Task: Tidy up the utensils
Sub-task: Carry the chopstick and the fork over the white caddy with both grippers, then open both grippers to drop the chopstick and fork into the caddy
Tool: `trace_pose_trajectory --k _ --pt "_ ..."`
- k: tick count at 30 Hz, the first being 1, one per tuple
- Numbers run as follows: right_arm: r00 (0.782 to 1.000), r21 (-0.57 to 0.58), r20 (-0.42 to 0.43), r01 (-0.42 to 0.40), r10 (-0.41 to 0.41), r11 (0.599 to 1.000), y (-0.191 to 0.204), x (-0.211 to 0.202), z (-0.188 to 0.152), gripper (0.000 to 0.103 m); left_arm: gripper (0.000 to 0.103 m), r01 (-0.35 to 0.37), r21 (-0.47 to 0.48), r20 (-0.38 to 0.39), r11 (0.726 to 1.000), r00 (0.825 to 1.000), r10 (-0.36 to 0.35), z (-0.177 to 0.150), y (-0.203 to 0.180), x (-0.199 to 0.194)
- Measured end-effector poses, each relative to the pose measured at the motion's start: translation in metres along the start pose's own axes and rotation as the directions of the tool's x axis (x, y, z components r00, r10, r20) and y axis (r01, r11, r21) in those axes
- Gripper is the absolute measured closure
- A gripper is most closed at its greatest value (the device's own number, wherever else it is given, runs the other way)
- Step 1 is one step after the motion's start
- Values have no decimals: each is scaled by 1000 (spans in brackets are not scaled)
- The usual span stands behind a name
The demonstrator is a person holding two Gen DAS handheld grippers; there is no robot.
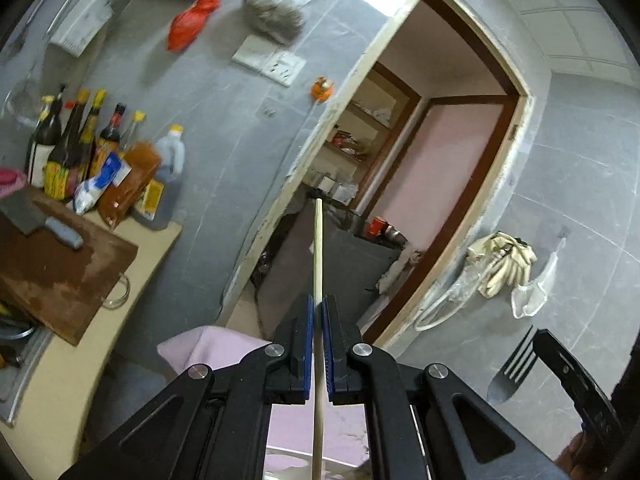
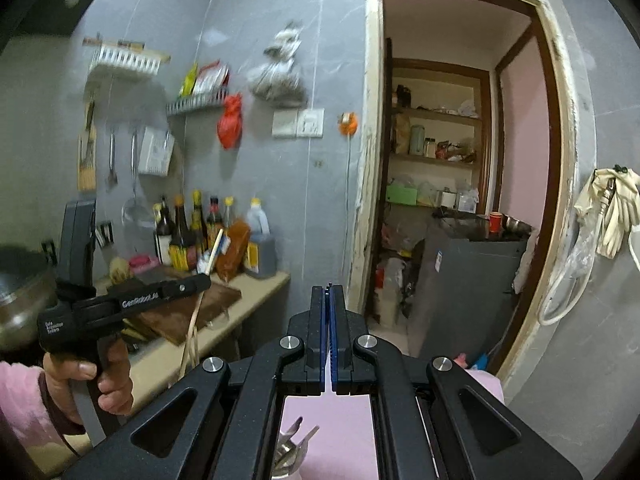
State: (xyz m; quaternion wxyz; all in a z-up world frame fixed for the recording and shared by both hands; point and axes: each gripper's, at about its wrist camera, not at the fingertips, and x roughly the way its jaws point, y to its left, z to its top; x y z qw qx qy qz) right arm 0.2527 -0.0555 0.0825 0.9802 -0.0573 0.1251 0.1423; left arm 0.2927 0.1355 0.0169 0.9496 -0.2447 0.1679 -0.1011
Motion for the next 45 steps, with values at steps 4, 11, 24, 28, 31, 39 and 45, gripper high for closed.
trace_pose_trajectory --k 4,11,24,28,31,39,45 --pt "999 -18 -26 20 -20 1000 8 7 -17 101 98 -58 32 28 998 998 57 -18 11 5" --pt "997 -56 -36 59 -61 997 15 11 -34 101 98 -150 114 124 982 983 136 -39 12 4" --pt "996 -10 -88 13 -14 1000 12 23 -56 101 98 -191 204 105 960 979 172 -61 7 2" --pt "995 4 -99 0 0 1000 13 27 -60 101 98 -197 226 102 954 979 178 -64 4 -1" --pt "995 3 -102 -12 12 1000 15 29 -62 101 98 -204 228 98 952 978 185 -65 4 -2" --pt "993 6 -112 -25 26 1000 16 30 -66 101 98 -206 221 94 953 977 189 -66 5 -5" --pt "993 23 -112 -34 37 999 15 29 -69 100 98 -193 223 62 955 981 184 -67 4 -11"
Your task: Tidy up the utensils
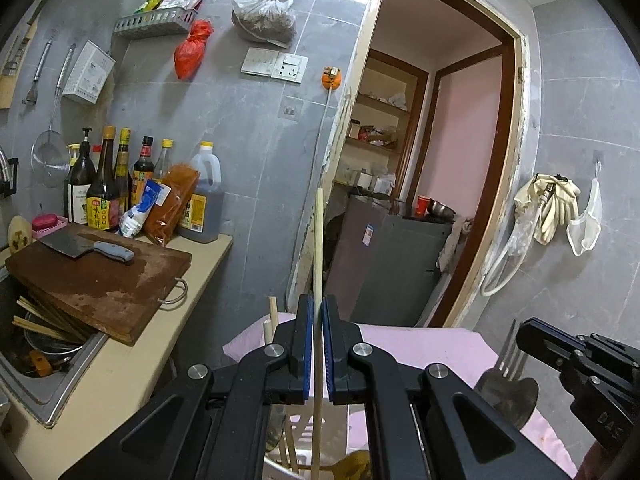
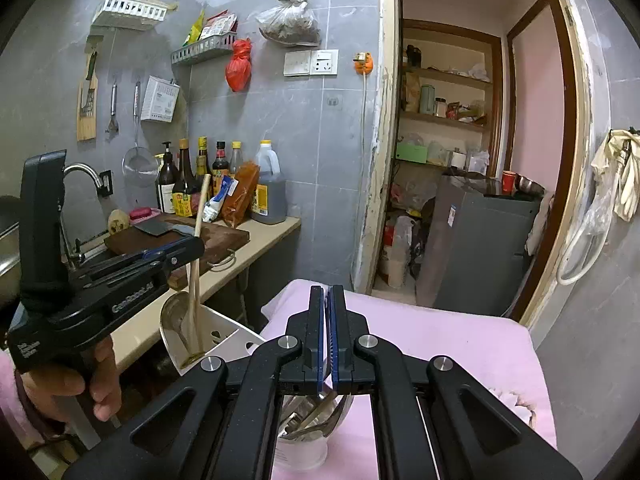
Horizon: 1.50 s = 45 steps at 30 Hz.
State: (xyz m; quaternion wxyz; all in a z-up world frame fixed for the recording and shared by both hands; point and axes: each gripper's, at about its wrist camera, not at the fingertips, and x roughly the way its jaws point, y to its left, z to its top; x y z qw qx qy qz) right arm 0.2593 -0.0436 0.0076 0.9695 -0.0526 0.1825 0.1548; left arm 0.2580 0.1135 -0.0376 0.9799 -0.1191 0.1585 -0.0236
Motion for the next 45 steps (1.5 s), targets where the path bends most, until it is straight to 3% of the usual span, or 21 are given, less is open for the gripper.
trace_pose_trajectory --k 9,21,23,25,32,34,36,38,40,45 --pt "1000 25 8 2 -2 1000 -3 -1 -3 100 96 76 30 -97 997 993 -73 -2 4 -7" --pt "1000 38 -1 2 -2 999 -7 -1 -7 100 94 70 27 -140 997 988 -66 -5 7 -7" --pt "1000 43 -3 3 -3 999 -8 -2 -9 100 87 71 27 -139 997 988 -67 -4 7 -7" --pt "1000 47 -5 5 -4 999 -9 -3 -11 100 73 75 18 -135 997 988 -72 -5 7 -9" --pt "1000 56 -11 25 -25 998 -14 -6 -12 100 69 62 13 -124 998 990 -60 -3 7 -13" --pt "999 67 -11 34 -34 997 -17 -8 -12 99 63 59 13 -125 998 991 -57 -2 6 -14" --pt "999 81 -10 46 -45 996 -20 -11 -13 95 57 59 14 -123 998 991 -57 -2 6 -15" --pt "998 95 -8 56 -56 994 -24 -13 -13 72 54 60 16 -125 998 990 -57 -1 6 -15" --pt "998 112 3 64 -64 992 -28 -19 -13 63 48 58 26 -137 998 989 -54 0 4 -15" --pt "996 127 -6 91 -91 988 -35 -28 -15 62 33 65 42 -145 997 988 -58 3 -1 -20"
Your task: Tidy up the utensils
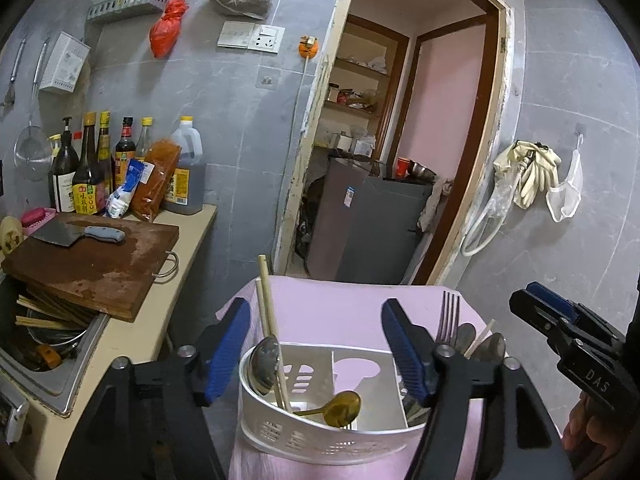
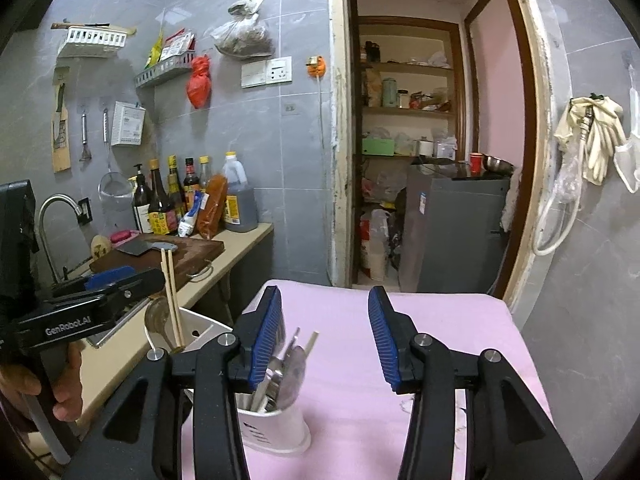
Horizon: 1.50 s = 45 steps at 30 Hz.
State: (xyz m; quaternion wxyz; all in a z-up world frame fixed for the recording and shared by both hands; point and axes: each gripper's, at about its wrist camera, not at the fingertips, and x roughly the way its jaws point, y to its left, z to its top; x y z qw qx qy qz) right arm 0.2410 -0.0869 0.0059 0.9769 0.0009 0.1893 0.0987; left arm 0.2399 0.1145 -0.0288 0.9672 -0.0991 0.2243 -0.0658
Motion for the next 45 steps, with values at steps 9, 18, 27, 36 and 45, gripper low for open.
trace_pose_trajectory --k 9,18,27,36,45 --pt "998 55 10 55 -55 997 -19 -23 -5 33 6 -4 16 -1 1000 1000 4 1 -10 -14" --pt "996 83 23 88 -90 993 -31 -47 -9 11 1 -35 30 2 999 999 35 0 -19 -29" --pt "993 114 21 111 -114 987 -40 -72 -12 2 1 -36 31 1 999 999 36 -3 -27 -46" --pt "989 176 8 147 -151 973 -55 -96 -20 2 1 -31 45 2 998 1000 31 -7 -35 -66" --pt "988 178 4 152 -155 972 -67 -120 -27 2 1 -39 74 15 996 999 38 -9 -52 -87"
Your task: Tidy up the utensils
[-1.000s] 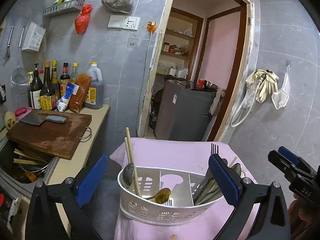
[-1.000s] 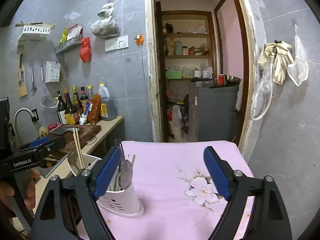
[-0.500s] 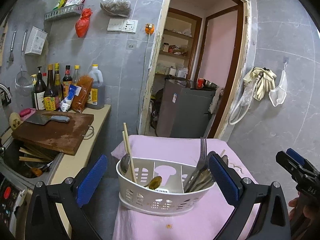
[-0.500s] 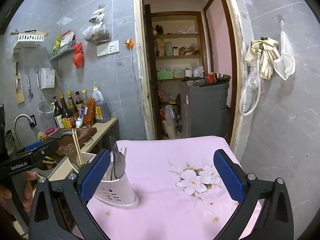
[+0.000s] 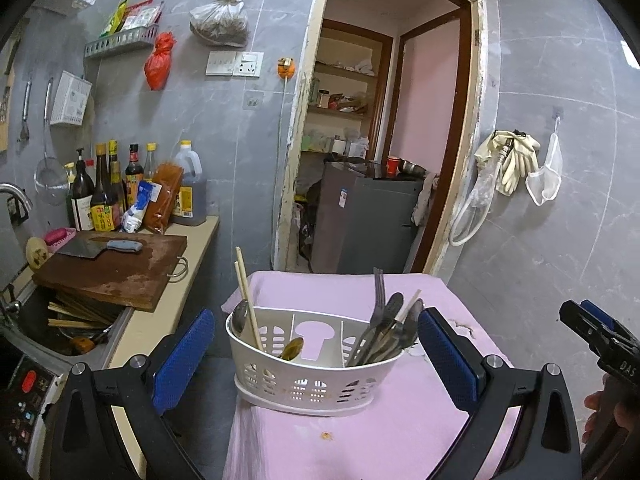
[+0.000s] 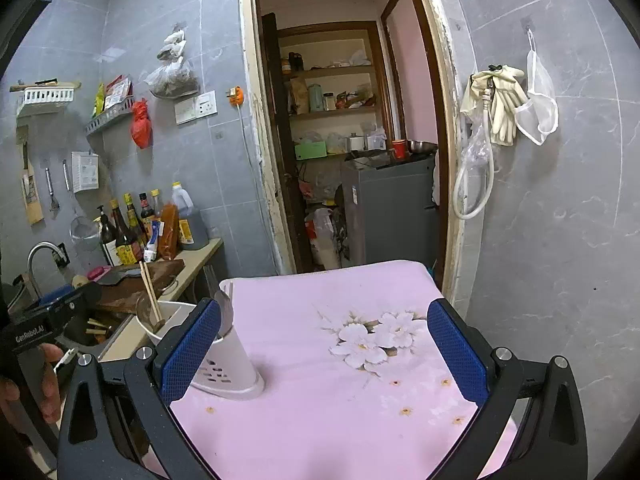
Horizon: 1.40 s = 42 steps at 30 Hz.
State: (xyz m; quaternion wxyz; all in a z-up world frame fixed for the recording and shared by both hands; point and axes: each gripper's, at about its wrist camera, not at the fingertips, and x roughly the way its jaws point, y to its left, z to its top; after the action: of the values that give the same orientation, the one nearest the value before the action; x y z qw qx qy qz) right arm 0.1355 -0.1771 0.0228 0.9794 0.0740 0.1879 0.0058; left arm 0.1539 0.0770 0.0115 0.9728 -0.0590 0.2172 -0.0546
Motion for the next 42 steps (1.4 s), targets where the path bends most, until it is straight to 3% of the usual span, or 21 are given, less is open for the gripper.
trace_pose_trajectory --k 9,24,30,36,42 --pt "998 -14 -40 -51 51 999 -19 -25 -12 2 1 -46 -5 10 999 999 47 -2 -24 -30" --pt "985 -102 -51 -169 165 980 -39 -97 -47 2 1 -136 -34 -3 990 991 136 -52 -75 -102" --pt "992 -97 -26 -128 126 987 -47 -124 -52 2 1 -161 -79 -7 984 987 161 -71 -81 -134" --pt "995 -80 -24 -97 95 992 -54 -137 -51 1 1 -181 -23 -1 983 984 181 -78 -90 -149" --pt "998 -52 -53 -46 43 998 -54 -144 -55 1 1 -151 9 -25 989 988 151 -80 -91 -150"
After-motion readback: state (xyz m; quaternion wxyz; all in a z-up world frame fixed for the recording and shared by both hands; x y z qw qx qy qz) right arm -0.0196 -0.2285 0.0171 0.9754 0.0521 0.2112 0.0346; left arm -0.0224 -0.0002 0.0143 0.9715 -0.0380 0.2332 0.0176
